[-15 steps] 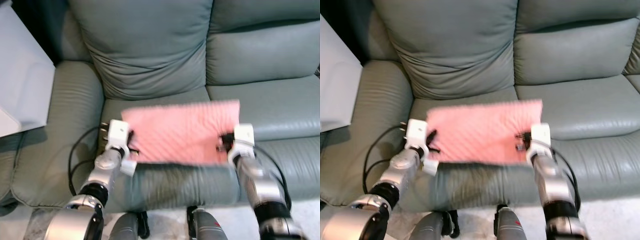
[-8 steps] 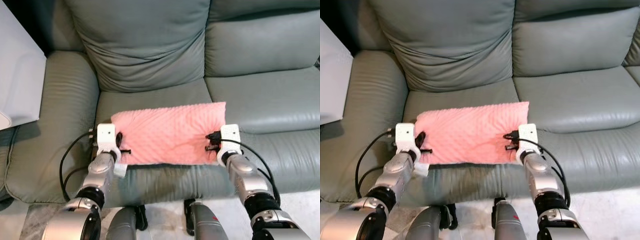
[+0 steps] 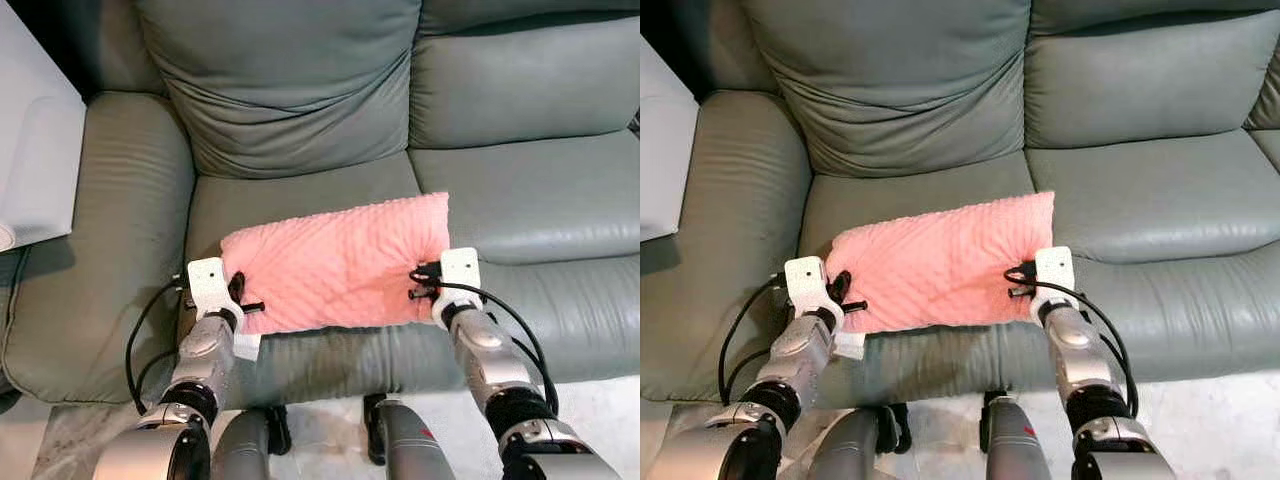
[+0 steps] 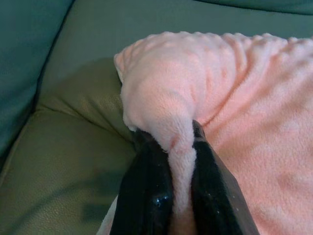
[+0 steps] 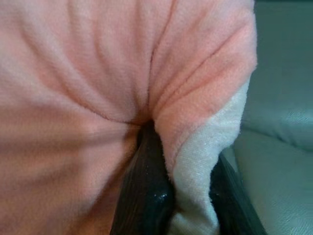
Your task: Move the pillow to the sofa
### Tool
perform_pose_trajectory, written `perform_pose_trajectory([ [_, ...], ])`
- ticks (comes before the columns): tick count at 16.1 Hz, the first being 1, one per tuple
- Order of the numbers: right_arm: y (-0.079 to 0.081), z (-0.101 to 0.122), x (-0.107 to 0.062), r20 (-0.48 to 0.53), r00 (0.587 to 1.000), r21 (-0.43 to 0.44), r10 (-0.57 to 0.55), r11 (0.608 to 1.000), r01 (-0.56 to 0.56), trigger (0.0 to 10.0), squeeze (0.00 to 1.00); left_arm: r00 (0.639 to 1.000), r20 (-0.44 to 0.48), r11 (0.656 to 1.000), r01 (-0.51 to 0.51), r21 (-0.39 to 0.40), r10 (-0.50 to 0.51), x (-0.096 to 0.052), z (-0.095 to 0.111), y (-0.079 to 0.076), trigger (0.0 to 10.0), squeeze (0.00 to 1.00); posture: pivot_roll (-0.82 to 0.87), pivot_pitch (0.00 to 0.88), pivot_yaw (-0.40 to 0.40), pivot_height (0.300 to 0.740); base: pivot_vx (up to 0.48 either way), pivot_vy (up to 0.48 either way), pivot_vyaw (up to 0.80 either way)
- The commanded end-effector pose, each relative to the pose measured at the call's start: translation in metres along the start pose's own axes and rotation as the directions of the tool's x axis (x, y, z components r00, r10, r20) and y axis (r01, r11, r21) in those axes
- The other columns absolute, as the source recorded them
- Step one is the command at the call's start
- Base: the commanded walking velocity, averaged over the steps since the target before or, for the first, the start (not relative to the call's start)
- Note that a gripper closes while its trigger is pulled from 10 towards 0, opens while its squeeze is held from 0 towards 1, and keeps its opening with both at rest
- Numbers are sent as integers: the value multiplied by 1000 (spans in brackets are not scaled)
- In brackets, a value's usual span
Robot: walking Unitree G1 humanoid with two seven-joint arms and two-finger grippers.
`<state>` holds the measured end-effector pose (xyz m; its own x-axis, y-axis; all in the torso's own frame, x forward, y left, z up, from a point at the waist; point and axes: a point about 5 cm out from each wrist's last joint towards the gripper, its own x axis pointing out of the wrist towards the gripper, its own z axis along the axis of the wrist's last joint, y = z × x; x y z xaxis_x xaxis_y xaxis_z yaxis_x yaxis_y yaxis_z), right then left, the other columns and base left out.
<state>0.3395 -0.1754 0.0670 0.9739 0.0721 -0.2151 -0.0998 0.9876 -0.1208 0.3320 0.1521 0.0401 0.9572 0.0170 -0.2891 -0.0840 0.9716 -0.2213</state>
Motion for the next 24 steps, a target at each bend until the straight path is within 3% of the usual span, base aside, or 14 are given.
perform_pose_trajectory([
  [1, -1, -6, -2, -6, 999, -10, -32, 999, 32, 10000, 0, 999, -29, 999, -16, -28, 15, -3, -9, 4, 10000, 0, -98, 392, 77, 740, 0, 0, 0],
  [4, -8, -6, -2, 0, 997, 24, -72, 997, 72, 10000, 0, 999, -24, 998, 30, -53, -31, -2, -8, -4, 10000, 0, -97, 388, 77, 740, 0, 0, 0],
  [5, -9, -7, -3, 1, 997, 34, -73, 997, 73, 10000, 0, 998, -24, 998, 48, -50, -49, -2, -8, -6, 10000, 600, -97, 388, 77, 740, 0, 0, 0],
  [6, -10, -8, -3, 3, 997, 35, -78, 996, 78, 10000, 745, 998, -29, 997, 59, -43, -61, -2, -8, -6, 10000, 890, -101, 387, 77, 740, 0, 0, 0],
  [7, -10, -8, -4, 6, 997, 38, -83, 996, 83, 10000, 1000, 998, -31, 997, 62, -40, -63, -2, -9, -7, 10000, 1000, -102, 387, 77, 740, 0, 0, 0],
  [24, -13, -10, -4, 11, 995, 49, -98, 994, 97, 10000, 1000, 998, -48, 999, 43, -2, -43, -6, -16, 1, 10000, 1000, -96, 400, 79, 740, 0, 0, 0],
])
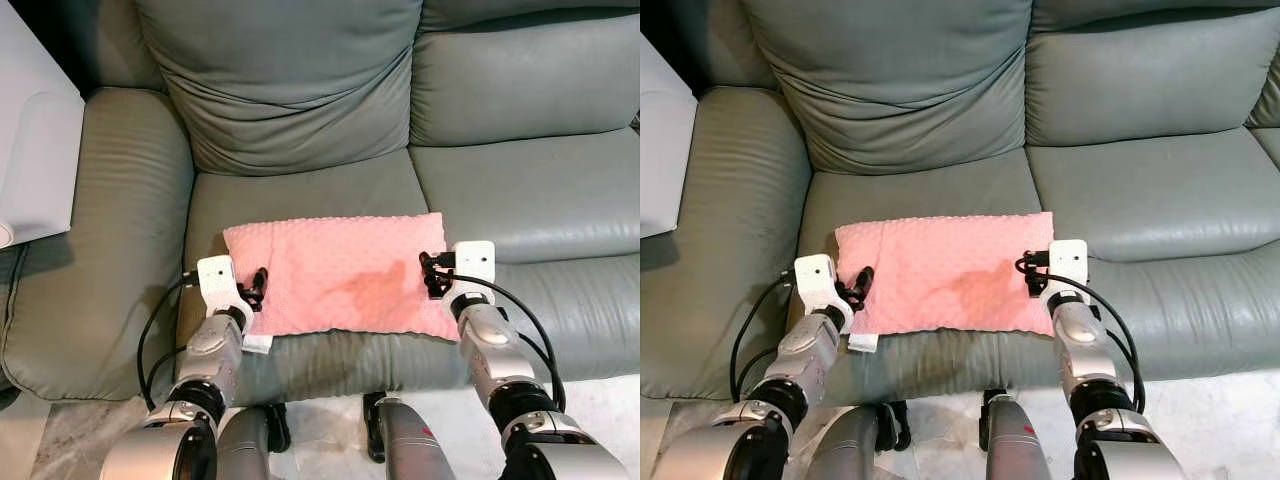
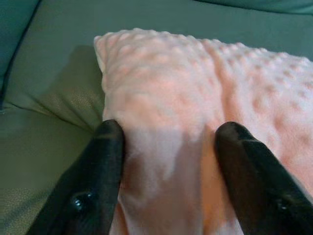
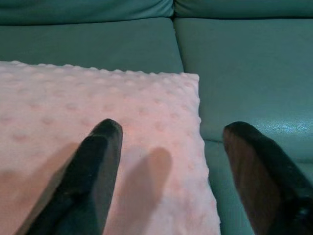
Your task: Move the pillow to the sofa
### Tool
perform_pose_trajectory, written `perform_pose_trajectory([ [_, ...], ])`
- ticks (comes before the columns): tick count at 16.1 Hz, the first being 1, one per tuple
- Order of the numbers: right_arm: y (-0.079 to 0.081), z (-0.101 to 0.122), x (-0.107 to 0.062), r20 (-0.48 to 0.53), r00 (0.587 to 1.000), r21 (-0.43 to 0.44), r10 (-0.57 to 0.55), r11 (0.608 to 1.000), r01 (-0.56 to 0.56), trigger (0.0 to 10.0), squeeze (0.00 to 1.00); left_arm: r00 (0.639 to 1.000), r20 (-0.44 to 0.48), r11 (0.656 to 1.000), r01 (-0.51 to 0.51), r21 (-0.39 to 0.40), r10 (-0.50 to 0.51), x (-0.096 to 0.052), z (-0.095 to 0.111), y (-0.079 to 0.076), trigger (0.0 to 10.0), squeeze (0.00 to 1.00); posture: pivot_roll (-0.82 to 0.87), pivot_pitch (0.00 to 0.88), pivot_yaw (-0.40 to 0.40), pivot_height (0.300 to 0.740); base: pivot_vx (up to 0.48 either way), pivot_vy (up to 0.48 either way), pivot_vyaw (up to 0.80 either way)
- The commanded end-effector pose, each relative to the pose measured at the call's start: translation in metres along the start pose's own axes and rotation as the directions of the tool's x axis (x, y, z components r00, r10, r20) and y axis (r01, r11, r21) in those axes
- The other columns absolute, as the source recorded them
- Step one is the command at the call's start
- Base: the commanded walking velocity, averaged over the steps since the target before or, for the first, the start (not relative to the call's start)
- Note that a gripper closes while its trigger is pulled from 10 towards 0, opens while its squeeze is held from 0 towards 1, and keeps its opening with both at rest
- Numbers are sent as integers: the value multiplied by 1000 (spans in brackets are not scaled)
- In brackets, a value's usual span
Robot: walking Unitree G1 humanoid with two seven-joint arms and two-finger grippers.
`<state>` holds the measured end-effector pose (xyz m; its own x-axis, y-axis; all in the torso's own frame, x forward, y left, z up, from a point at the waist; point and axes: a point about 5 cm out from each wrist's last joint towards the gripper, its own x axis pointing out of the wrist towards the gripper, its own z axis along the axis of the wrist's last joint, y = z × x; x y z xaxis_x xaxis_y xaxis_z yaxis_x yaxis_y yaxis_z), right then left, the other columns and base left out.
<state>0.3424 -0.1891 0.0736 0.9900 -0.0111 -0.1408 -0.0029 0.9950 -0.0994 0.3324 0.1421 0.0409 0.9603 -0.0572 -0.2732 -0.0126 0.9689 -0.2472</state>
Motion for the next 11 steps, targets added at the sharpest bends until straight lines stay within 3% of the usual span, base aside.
perform_pose_trajectory([
  [1, -1, -15, -6, -53, 999, 3, -10, 1000, 10, 10000, 1000, 998, -45, 999, -45, 20, 46, -9, -16, 16, 10000, 1000, -93, 400, 78, 740, 0, 0, 0],
  [7, -5, -19, -9, -57, 998, -8, -18, 1000, 18, 10000, 1000, 993, -46, 991, -103, 83, 107, -18, -20, 40, 10000, 1000, -87, 399, 79, 740, 0, 0, 0],
  [11, -3, -24, -15, -53, 999, -21, 2, 1000, -3, 10000, 1000, 995, -24, 990, -96, 104, 99, -17, -16, 41, 10000, 1000, -88, 397, 78, 740, 0, 0, 0],
])
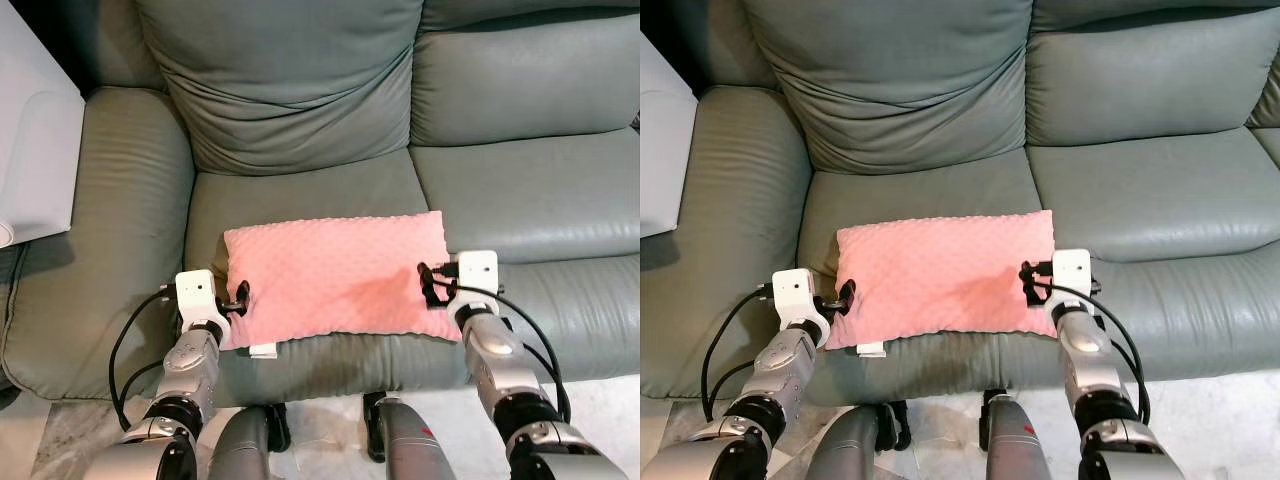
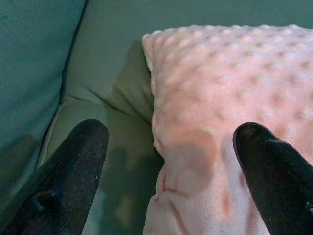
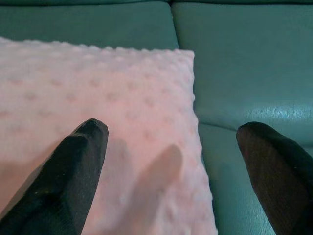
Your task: Move the pillow to the sofa
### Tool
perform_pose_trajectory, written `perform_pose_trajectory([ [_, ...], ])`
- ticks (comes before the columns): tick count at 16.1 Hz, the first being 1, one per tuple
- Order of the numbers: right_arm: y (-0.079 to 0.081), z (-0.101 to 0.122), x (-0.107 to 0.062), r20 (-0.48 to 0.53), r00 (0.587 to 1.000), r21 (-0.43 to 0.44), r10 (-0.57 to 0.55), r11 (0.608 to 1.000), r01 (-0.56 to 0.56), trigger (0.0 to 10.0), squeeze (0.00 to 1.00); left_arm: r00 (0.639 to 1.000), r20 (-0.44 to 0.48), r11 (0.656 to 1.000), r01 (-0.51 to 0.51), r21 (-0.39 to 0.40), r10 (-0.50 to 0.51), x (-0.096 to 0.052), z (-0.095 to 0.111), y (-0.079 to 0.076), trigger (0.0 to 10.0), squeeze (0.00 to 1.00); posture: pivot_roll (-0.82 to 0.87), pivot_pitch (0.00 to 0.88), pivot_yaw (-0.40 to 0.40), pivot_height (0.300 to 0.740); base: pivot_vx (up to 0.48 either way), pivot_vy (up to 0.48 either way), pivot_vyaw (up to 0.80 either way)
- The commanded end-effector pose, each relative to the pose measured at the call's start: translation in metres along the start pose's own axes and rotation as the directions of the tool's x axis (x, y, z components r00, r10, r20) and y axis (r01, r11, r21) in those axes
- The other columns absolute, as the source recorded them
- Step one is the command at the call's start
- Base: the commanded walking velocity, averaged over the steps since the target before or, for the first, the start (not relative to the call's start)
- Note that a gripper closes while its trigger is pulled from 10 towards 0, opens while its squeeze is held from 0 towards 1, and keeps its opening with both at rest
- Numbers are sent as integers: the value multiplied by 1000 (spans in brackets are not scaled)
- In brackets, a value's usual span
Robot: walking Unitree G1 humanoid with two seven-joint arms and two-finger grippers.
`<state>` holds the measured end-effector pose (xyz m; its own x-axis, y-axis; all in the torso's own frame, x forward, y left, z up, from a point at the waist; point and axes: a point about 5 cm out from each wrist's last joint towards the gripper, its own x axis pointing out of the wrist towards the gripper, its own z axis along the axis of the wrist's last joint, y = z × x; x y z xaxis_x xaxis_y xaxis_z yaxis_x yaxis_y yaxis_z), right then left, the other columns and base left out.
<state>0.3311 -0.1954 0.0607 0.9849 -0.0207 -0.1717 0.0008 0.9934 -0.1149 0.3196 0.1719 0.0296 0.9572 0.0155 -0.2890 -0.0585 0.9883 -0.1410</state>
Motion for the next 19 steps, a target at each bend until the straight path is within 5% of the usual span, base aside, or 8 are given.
perform_pose_trajectory([
  [1, 3, -13, -8, -27, 1000, -8, 13, 1000, -13, 10000, 1000, 1000, -24, 999, -15, 37, 15, -6, -10, 11, 10000, 1000, -86, 392, 80, 740, 0, 0, 0],
  [7, 28, -20, -12, -28, 995, -14, 100, 995, -101, 10000, 1000, 999, -35, 994, -2, 108, 6, -14, -15, 33, 10000, 1000, -72, 231, 73, 740, 0, 0, 0],
  [13, 36, -12, -15, 27, 985, -50, 169, 985, -168, 10000, 1000, 999, 27, 996, 21, 90, -23, -16, -5, 43, 10000, 1000, -83, 56, 54, 740, 0, 0, 0],
  [19, 36, -10, -25, 57, 982, -31, 182, 983, -180, 10000, 1000, 994, 78, 992, 65, 111, -74, -26, -12, 34, 10000, 1000, -81, 0, 32, 740, 0, 0, 0],
])
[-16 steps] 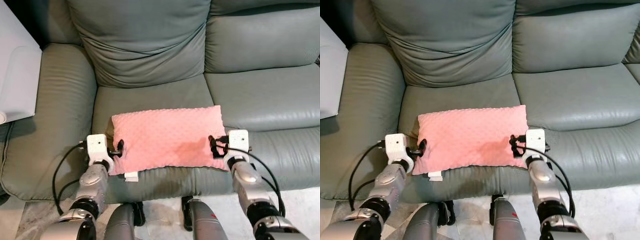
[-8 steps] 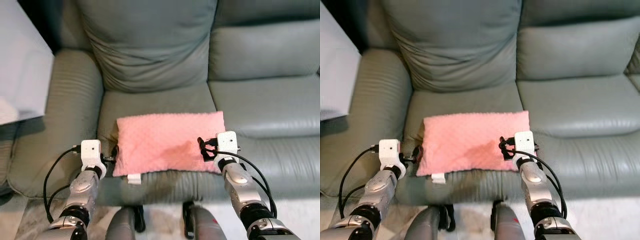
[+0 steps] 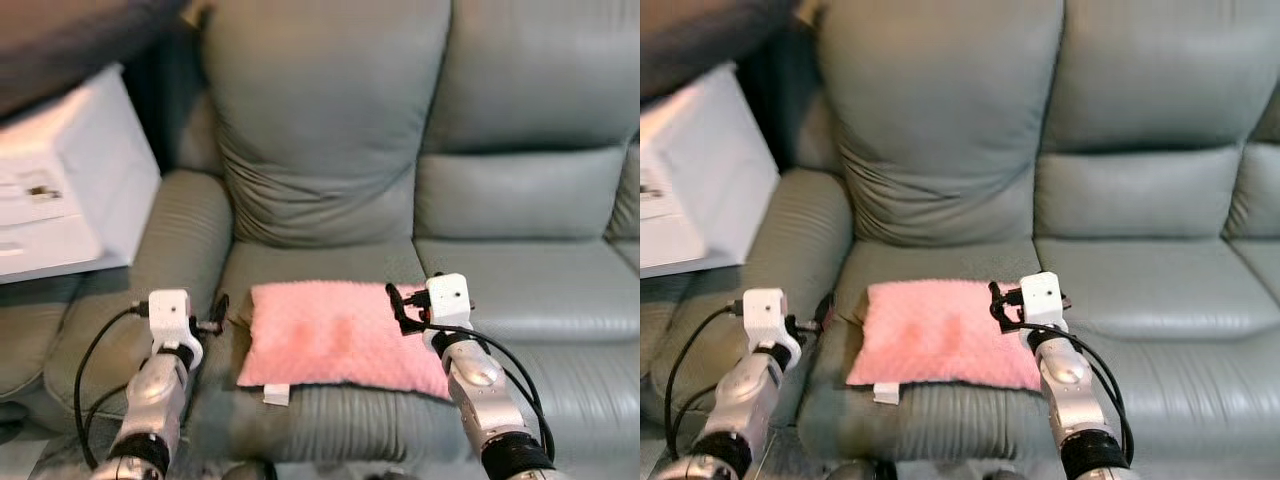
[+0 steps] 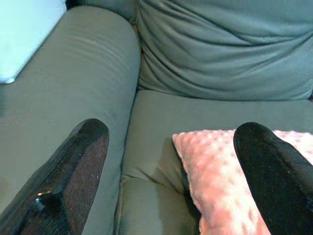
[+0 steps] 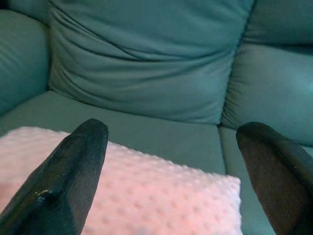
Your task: Move the pillow to the sofa
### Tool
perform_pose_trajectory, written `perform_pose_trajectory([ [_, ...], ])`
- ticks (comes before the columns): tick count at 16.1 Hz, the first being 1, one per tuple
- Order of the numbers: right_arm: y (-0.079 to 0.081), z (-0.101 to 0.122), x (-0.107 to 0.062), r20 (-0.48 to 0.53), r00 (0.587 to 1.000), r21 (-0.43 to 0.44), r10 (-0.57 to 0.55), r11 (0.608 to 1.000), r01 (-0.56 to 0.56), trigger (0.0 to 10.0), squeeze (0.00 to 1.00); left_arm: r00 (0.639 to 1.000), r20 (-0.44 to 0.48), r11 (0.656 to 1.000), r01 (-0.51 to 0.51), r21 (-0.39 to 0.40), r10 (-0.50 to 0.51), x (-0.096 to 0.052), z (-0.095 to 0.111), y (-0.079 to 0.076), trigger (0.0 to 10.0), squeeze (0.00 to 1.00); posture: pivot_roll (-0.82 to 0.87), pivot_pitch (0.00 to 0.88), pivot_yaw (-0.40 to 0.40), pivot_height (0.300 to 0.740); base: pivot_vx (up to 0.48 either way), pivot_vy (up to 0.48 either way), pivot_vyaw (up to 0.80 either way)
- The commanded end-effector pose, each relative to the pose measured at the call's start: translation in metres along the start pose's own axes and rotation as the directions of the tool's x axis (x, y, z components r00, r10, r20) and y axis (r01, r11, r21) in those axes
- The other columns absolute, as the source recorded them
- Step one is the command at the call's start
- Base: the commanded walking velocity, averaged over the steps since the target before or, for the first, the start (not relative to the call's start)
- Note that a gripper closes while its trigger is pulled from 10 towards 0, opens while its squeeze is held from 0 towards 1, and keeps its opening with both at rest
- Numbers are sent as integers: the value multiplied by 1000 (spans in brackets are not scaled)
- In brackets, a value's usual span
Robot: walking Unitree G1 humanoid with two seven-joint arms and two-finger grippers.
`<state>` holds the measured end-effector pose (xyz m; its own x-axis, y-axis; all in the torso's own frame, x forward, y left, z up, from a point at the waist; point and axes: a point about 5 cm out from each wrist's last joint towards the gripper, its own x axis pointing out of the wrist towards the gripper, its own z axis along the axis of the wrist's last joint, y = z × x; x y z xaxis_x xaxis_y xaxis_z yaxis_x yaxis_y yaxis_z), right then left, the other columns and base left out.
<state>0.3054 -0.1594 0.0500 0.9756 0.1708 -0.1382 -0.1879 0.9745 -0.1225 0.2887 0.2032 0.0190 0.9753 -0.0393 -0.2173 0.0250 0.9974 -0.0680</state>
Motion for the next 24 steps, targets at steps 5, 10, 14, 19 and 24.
perform_pose_trajectory([
  [5, 5, 12, 6, 18, 1000, 22, 20, 1000, -20, 10000, 1000, 998, 60, 997, 30, 67, -34, 2, 10, -14, 10000, 1000, -58, 0, 15, 740, 0, 0, 0],
  [10, 5, 25, 0, 70, 998, 42, 7, 999, -10, 10000, 1000, 992, 91, 994, 76, 81, -84, 3, 17, -22, 10000, 1000, -55, 0, 21, 740, 0, 0, 0],
  [14, -4, 25, -8, 69, 997, 76, -37, 997, 32, 10000, 1000, 987, 130, 994, 89, 60, -96, 3, 28, -22, 10000, 1000, -50, 0, 32, 740, 0, 0, 0],
  [19, -4, 32, -8, 75, 996, 104, -52, 994, 44, 10000, 1000, 989, 145, 992, 1, 127, -19, 8, 40, -16, 10000, 0, -46, 0, 29, 740, 0, 0, 0],
  [24, -4, 37, -6, 83, 995, 107, -47, 994, 38, 10000, 1000, 988, 147, 998, 33, 51, -40, 9, 46, -21, 10000, 0, -41, 0, 24, 740, 0, 0, 0],
])
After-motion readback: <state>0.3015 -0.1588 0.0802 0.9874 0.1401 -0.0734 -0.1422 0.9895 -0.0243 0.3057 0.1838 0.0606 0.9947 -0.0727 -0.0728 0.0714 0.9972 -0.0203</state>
